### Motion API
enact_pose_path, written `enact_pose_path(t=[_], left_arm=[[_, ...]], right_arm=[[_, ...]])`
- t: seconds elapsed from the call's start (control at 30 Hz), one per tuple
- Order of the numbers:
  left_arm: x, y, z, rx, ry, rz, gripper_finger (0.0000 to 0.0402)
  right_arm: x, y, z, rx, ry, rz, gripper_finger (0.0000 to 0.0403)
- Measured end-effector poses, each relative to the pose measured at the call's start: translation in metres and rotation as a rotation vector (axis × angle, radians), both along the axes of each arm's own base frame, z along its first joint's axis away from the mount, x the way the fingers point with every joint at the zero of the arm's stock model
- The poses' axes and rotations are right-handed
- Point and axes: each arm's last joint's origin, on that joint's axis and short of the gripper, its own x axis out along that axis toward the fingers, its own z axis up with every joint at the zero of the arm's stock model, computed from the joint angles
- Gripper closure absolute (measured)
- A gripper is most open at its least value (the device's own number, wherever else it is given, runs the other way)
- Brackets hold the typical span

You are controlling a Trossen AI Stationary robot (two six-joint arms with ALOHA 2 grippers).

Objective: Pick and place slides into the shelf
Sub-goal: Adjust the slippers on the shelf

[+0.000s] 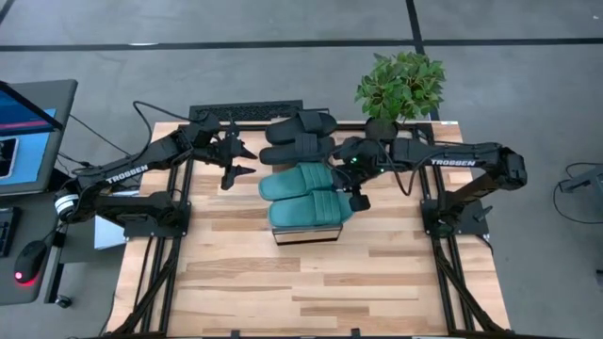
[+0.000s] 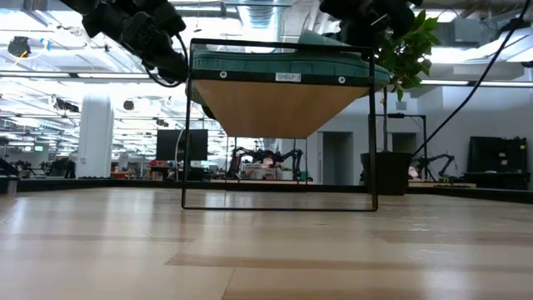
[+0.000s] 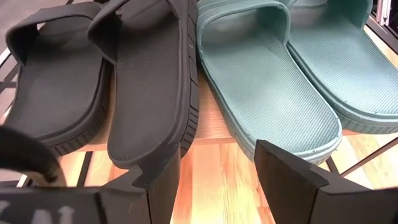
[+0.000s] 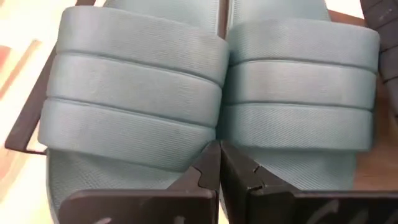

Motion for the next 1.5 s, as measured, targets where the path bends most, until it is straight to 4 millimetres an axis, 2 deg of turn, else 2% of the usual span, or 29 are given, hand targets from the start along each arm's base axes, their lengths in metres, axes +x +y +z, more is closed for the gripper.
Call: enact_pose_path(t=[0.1,0.43,0.63,1.0,1.23,1.5], left_arm=[[0.0,0.0,0.0,-0.001,0.001,0.0,0.0207],[-0.001,-0.001,-0.002,-0.012,0.017,-0.002,0.0207],[-0.001,-0.001,-0.002,-0.018,0.025,-0.002,0.0207],[-0.001,-0.001,-0.002,-0.017,0.025,-0.002,0.0207],[-0.001,-0.001,-0.002,-0.018,0.026,-0.002,0.0207],[-0.001,-0.001,-0.003,-0.026,0.028,0.001,0.0207]], right_arm=[[0.001,0.0,0.0,-0.03,-0.002,-0.02,0.0403],[0.0,-0.025,0.003,-0.086,-0.038,-0.12,0.0403],[0.001,-0.023,0.004,-0.017,-0.06,-0.069,0.0403],[0.004,-0.002,0.003,-0.003,-0.05,-0.015,0.0403],[-0.001,-0.016,0.001,-0.082,-0.001,-0.132,0.0403],[-0.002,-0.024,0.001,-0.063,-0.004,-0.15,0.0403]])
